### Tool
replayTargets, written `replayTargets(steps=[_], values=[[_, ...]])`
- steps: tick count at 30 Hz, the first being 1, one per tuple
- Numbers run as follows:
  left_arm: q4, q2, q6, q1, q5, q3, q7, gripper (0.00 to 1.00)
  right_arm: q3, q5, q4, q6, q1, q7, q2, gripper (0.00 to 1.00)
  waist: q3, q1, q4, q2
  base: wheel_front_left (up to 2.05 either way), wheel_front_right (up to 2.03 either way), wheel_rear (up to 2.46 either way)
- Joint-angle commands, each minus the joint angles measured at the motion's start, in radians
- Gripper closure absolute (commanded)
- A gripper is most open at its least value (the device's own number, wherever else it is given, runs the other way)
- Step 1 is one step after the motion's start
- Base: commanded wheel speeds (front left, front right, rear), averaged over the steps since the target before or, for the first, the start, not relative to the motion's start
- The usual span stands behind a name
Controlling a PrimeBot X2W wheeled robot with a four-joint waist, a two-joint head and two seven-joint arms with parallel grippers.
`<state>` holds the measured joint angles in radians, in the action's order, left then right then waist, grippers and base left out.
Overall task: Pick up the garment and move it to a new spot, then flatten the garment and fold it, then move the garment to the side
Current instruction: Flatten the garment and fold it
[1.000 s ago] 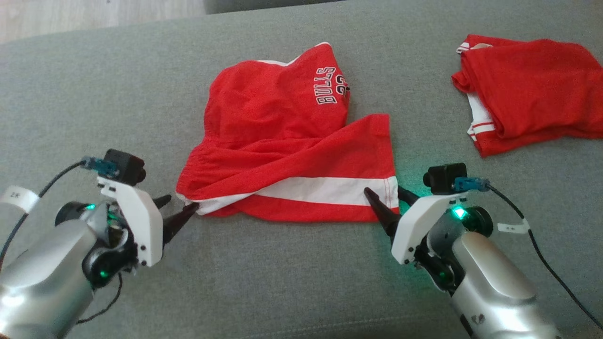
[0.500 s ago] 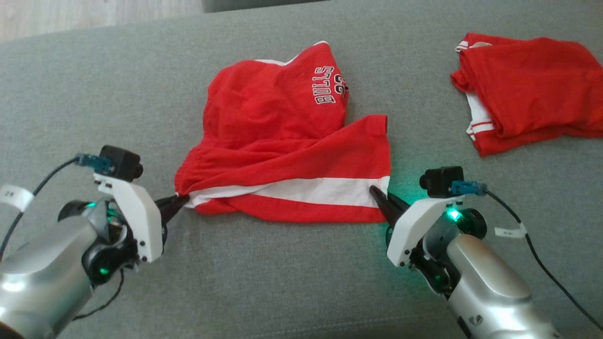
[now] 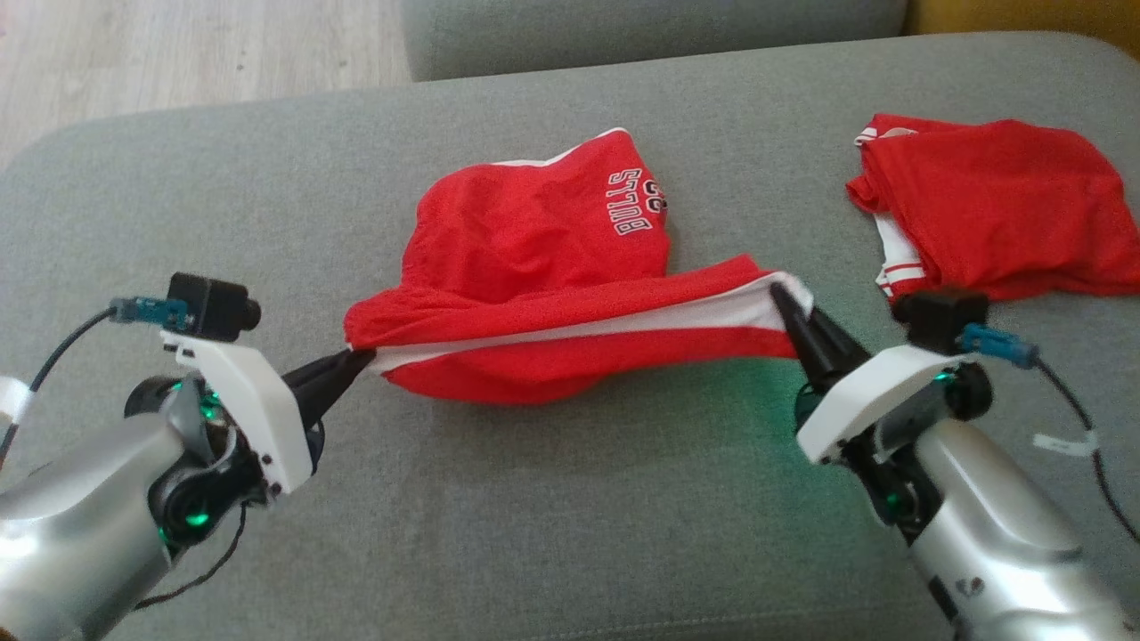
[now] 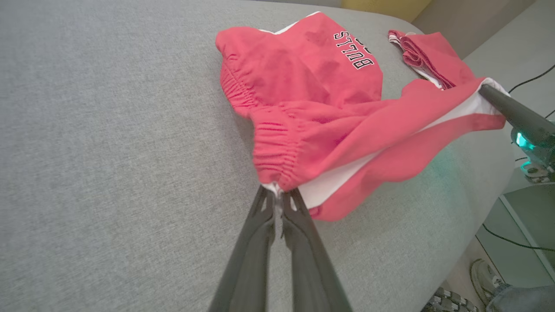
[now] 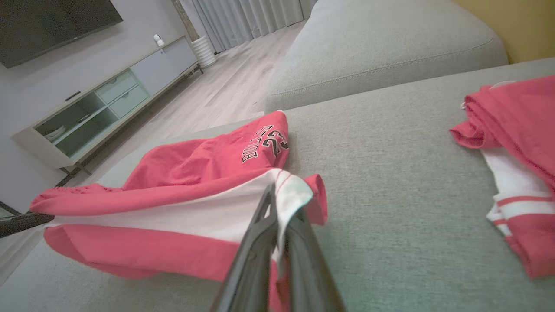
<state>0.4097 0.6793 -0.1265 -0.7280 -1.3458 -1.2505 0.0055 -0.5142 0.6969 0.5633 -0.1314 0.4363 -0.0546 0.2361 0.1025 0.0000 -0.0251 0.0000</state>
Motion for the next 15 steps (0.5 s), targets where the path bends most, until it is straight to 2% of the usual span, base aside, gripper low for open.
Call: replayTargets(steps=[1, 8, 15], values=[[-0.011, 0.048, -0.004, -0.078, -0.006, 0.042, -0.016, 1.0, -0.002, 0.005, -0.033, 0.001, 0.01, -0.013, 0.009, 1.0, 0.006, 0.0, 0.002, 0.0, 0.0, 0.0, 0.0], [0.006, 0.03, -0.004, -0.206, -0.056, 0.078, 0.016, 1.0, -0.008, 0.007, -0.091, 0.001, 0.154, 0.037, 0.047, 1.0, 0.106, 0.0, 0.008, 0.0, 0.0, 0.0, 0.0], [0.126, -0.038, -0.004, -0.474, -0.057, 0.112, 0.158, 1.0, -0.041, 0.072, -0.053, 0.001, 0.452, 0.126, 0.08, 1.0, 0.269, 0.0, 0.013, 0.0, 0.0, 0.0, 0.0]])
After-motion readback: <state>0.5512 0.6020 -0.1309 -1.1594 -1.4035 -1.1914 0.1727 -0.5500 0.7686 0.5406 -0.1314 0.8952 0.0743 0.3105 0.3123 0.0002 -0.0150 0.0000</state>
